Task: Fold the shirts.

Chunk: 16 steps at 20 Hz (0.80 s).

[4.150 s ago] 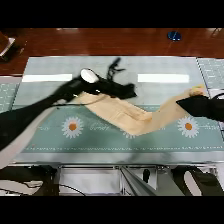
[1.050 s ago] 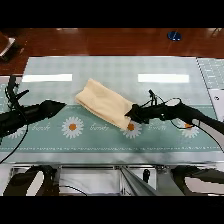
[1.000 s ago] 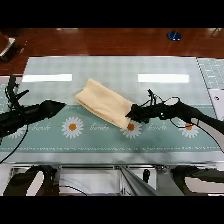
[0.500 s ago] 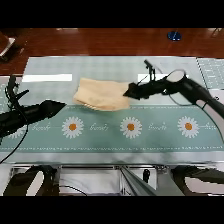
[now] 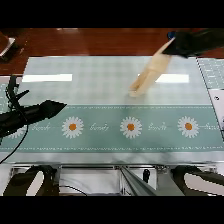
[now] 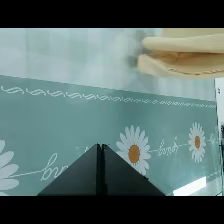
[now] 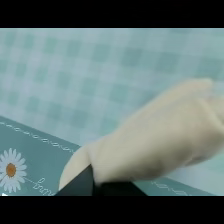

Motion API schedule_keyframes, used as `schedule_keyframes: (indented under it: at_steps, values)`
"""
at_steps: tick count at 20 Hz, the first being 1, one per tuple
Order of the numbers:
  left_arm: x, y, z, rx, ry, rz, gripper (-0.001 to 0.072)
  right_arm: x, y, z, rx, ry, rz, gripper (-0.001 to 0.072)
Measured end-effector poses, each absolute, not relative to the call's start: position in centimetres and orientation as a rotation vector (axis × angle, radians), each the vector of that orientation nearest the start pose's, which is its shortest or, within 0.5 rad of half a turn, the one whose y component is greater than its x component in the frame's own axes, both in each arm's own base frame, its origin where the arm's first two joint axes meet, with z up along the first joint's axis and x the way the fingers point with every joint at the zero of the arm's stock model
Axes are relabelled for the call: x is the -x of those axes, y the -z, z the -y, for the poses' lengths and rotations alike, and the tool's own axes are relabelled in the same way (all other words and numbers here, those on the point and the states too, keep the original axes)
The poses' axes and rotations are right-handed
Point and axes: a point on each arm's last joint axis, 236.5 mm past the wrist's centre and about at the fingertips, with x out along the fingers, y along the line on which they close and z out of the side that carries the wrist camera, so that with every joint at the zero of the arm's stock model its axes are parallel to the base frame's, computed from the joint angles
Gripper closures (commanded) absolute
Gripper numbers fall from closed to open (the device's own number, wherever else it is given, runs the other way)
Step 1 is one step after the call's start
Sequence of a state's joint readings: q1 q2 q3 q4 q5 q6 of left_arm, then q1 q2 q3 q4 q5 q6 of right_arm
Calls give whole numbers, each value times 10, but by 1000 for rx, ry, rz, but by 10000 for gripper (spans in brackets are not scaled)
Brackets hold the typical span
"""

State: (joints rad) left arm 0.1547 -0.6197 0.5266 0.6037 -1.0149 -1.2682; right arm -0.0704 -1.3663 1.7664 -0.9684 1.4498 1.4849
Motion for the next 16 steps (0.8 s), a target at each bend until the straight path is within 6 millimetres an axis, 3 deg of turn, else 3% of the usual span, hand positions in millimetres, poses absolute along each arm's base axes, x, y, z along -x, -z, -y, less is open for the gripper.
schedule_keyframes:
  at_steps: [4,8,12,16]
  values:
    - [-280,-76,124,702,452,-865,689,-401,-238,-8,-416,-271,-972,688]
    - [-279,-75,124,699,453,-866,689,-358,-249,74,-525,-49,-972,688]
    - [-279,-75,124,697,453,-866,689,-294,-230,134,-609,211,-1038,688]
    - [-280,-76,124,697,450,-862,689,-202,-179,173,-692,548,-1171,687]
